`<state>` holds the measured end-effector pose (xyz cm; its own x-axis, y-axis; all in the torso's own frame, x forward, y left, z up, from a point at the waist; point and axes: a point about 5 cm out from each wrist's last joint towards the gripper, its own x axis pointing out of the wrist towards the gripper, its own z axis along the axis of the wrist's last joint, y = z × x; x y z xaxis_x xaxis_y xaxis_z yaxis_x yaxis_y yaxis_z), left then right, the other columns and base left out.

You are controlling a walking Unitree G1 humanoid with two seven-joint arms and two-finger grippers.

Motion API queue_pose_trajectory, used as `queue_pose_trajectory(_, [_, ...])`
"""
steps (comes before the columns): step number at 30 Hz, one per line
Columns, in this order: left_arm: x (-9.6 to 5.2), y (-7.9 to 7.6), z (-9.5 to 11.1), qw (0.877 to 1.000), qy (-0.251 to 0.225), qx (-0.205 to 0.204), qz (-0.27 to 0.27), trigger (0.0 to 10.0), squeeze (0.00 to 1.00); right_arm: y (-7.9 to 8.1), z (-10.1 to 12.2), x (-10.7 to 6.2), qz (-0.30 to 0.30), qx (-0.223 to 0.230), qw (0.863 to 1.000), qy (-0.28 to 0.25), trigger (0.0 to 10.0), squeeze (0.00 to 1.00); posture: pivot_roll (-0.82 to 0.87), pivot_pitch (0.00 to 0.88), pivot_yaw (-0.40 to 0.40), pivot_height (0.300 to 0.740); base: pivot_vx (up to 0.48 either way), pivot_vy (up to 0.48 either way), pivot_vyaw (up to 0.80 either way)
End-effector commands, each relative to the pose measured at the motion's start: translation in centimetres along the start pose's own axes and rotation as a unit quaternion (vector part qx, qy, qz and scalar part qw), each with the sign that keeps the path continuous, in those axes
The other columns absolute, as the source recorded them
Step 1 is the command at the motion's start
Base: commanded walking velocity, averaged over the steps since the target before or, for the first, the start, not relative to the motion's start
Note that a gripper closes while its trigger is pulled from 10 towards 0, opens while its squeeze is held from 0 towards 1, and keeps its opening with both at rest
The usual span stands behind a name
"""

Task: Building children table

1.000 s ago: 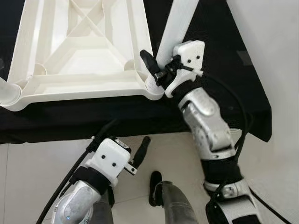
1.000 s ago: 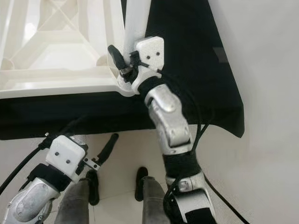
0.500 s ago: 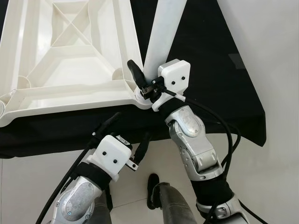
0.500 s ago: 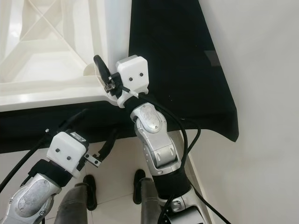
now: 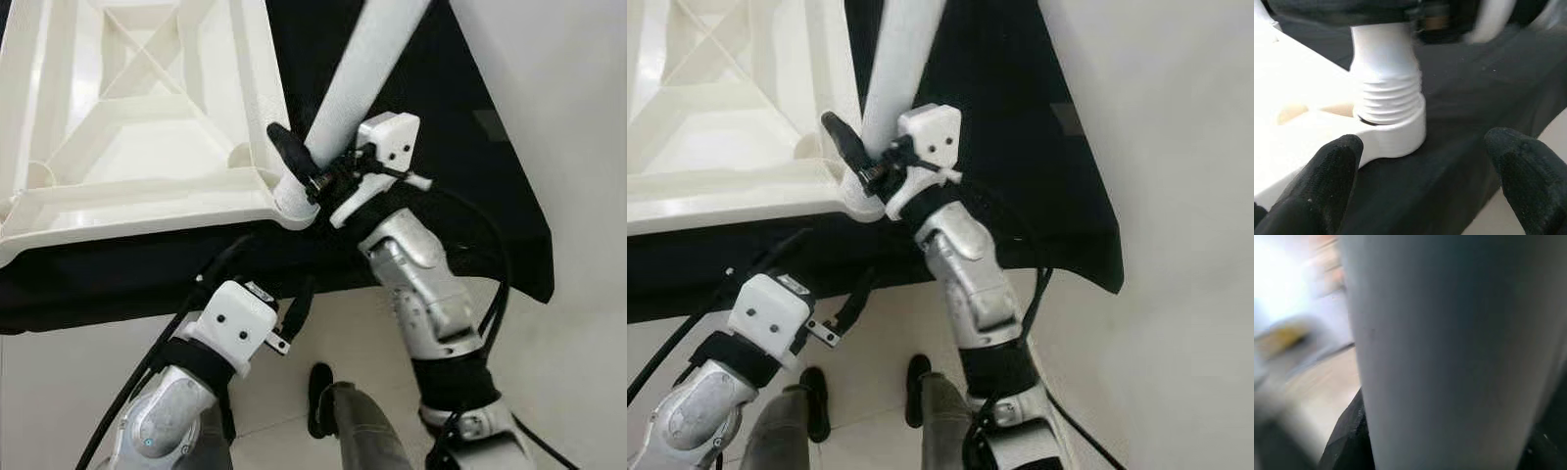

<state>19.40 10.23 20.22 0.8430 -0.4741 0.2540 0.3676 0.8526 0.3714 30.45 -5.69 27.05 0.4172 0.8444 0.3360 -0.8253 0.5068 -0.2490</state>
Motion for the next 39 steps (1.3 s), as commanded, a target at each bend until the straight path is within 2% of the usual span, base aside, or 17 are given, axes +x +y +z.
queue_pose_trajectory(1, [-0.2, -0.4, -0.5, 1.000, 0.011, -0.004, -0.007, 10.0, 0.00, 1.6, -1.8, -0.4, 0.096, 0.007, 0.995, 0.040, 10.0, 0.00, 0.15, 0.376, -0.111, 0.740, 0.000, 0.000, 0.00])
queue_pose_trajectory(3, [-0.1, -0.3, -0.6, 1.000, 0.010, -0.002, -0.007, 10.0, 0.00, 0.6, -1.2, -0.8, 0.168, -0.053, 0.981, 0.078, 10.0, 0.00, 0.14, 0.368, -0.115, 0.740, 0.000, 0.000, 0.00])
queue_pose_trajectory(4, [-0.1, -0.3, -0.6, 1.000, 0.010, -0.002, -0.007, 10.0, 0.00, 0.6, -1.2, -0.8, 0.168, -0.053, 0.981, 0.078, 10.0, 0.00, 0.14, 0.368, -0.115, 0.740, 0.000, 0.000, 0.00])
queue_pose_trajectory(6, [-0.1, -0.2, -0.6, 1.000, 0.009, -0.001, -0.008, 10.0, 0.00, -0.4, -0.6, -0.4, 0.167, -0.089, 0.978, 0.085, 10.0, 0.00, 0.14, 0.368, -0.115, 0.740, 0.000, 0.000, 0.00])
queue_pose_trajectory(8, [0.0, -0.3, -0.6, 1.000, 0.008, 0.000, -0.007, 10.0, 0.00, -0.4, -0.7, 0.1, 0.149, -0.093, 0.981, 0.081, 10.0, 0.00, 0.14, 0.366, -0.118, 0.740, 0.000, 0.000, 0.00])
queue_pose_trajectory(13, [0.1, -0.4, -0.5, 1.000, 0.005, 0.000, -0.006, 10.0, 0.00, 0.0, -2.3, 0.3, 0.131, -0.079, 0.982, 0.108, 10.0, 0.00, 0.15, 0.366, -0.115, 0.740, 0.000, 0.000, 0.00])
queue_pose_trajectory(16, [0.0, -0.3, -0.6, 1.000, 0.006, 0.001, -0.007, 10.0, 0.00, -0.3, -2.9, 0.6, 0.116, -0.048, 0.984, 0.126, 10.0, 0.00, 0.15, 0.366, -0.116, 0.740, 0.000, 0.000, 0.00])
queue_pose_trajectory(25, [0.0, -0.2, -0.6, 1.000, 0.006, 0.002, -0.005, 10.0, 0.00, -1.1, -4.6, 0.7, 0.088, -0.004, 0.982, 0.169, 10.0, 0.00, 0.15, 0.366, -0.121, 0.740, 0.000, 0.000, 0.00])
queue_pose_trajectory(27, [0.0, -0.3, -0.6, 1.000, 0.006, 0.001, -0.004, 10.0, 0.00, -1.4, -5.5, 0.6, 0.054, 0.006, 0.978, 0.199, 10.0, 0.00, 0.14, 0.370, -0.125, 0.740, 0.000, 0.000, 0.00])
queue_pose_trajectory(29, [-0.1, -0.4, -0.6, 1.000, 0.006, 0.000, -0.005, 10.0, 0.00, -1.7, -7.0, 0.4, -0.028, 0.016, 0.969, 0.243, 10.0, 0.00, 0.14, 0.372, -0.127, 0.740, 0.000, 0.000, 0.00])
queue_pose_trajectory(31, [-0.1, -0.4, -0.6, 1.000, 0.006, 0.000, -0.005, 10.0, 0.00, -1.7, -7.0, 0.4, -0.028, 0.016, 0.969, 0.243, 10.0, 0.00, 0.14, 0.372, -0.127, 0.740, 0.000, 0.000, 0.00])
queue_pose_trajectory(33, [-0.1, -0.4, -0.6, 1.000, 0.007, 0.000, -0.005, 10.0, 0.00, -2.7, -8.2, -0.4, -0.185, 0.020, 0.944, 0.273, 10.0, 0.00, 0.14, 0.374, -0.129, 0.740, 0.000, 0.000, 0.00])
queue_pose_trajectory(35, [-0.1, -0.4, -0.6, 1.000, 0.007, 0.002, -0.004, 10.0, 0.00, -2.5, -8.3, -1.1, -0.290, 0.030, 0.922, 0.255, 10.0, 0.00, 0.14, 0.374, -0.129, 0.740, 0.000, 0.000, 0.00])
queue_pose_trajectory(36, [-0.1, -0.3, -0.6, 1.000, 0.007, 0.002, -0.003, 10.0, 0.00, -1.6, -8.4, -1.2, -0.295, 0.030, 0.921, 0.251, 10.0, 0.00, 0.14, 0.374, -0.129, 0.740, 0.000, 0.000, 0.00])
queue_pose_trajectory(37, [-0.1, -0.3, -0.6, 1.000, 0.007, 0.002, -0.003, 10.0, 0.00, -1.6, -8.4, -1.2, -0.295, 0.030, 0.921, 0.251, 10.0, 0.00, 0.14, 0.374, -0.129, 0.740, 0.000, 0.000, 0.00])
queue_pose_trajectory(38, [-0.1, -0.2, -0.7, 1.000, 0.008, 0.004, -0.002, 10.0, 0.00, 0.0, -8.6, -1.0, -0.280, 0.027, 0.925, 0.255, 10.0, 0.00, 0.15, 0.370, -0.130, 0.740, 0.000, 0.000, 0.00])
queue_pose_trajectory(39, [-0.1, -0.2, -0.7, 1.000, 0.008, 0.004, -0.002, 10.0, 0.00, 0.0, -8.6, -1.0, -0.280, 0.027, 0.925, 0.255, 10.0, 0.00, 0.15, 0.370, -0.130, 0.740, 0.000, 0.000, 0.00])
